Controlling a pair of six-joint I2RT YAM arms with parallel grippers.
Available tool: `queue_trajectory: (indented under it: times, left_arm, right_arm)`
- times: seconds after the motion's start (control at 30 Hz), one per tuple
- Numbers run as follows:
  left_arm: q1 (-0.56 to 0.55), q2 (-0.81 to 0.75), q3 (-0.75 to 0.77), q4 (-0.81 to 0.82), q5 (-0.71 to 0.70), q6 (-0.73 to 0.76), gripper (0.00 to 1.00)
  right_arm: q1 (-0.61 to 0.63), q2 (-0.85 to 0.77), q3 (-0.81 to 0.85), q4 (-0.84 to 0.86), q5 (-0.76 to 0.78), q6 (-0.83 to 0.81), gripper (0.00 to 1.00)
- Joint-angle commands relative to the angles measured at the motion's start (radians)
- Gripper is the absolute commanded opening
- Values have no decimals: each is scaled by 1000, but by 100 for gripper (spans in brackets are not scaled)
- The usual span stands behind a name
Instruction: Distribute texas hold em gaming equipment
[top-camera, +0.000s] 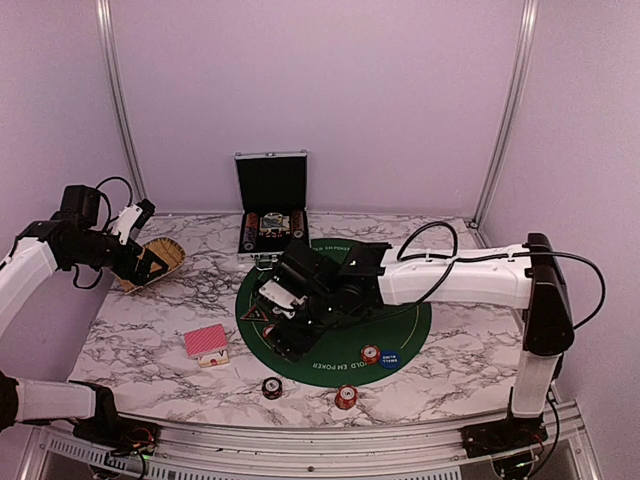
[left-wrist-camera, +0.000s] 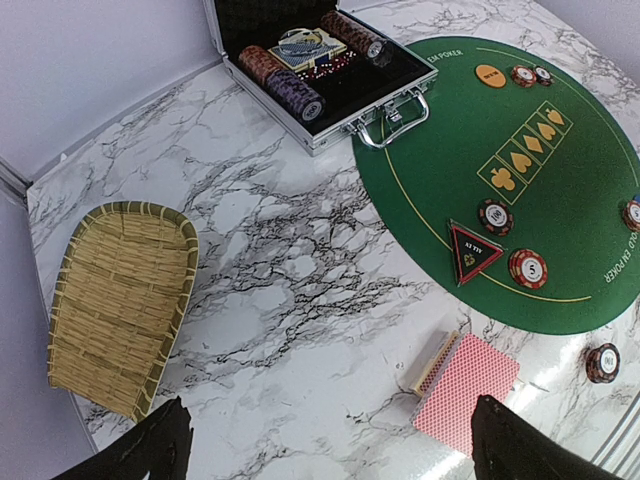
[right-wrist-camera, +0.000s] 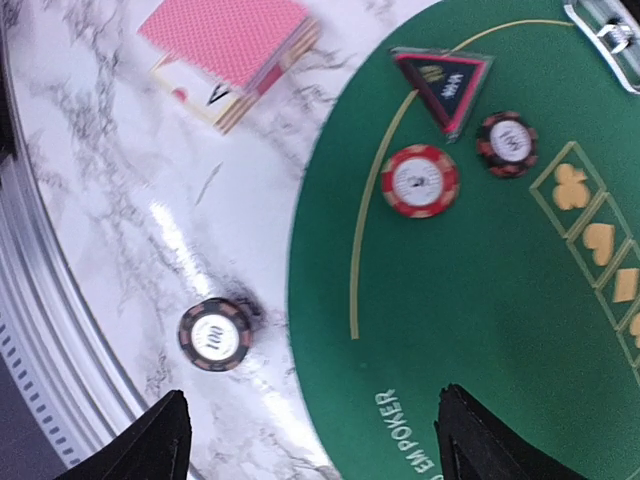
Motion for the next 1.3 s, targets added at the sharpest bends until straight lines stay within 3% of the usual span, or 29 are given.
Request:
queue_trajectory:
  times: [0.0,0.27,1.27]
  left_arm:
    - [5,-6,2,-24,10,6,99]
    - [5,-16,7,-34,8,8,99]
    - [5,-19,18,-46,7,9,99]
  right_arm:
    - [67,72,60,-51,-91,-22,85]
    - [111,181,129,-67,-95,-66,87]
    - [118,311,205,-89,-83,-109,60]
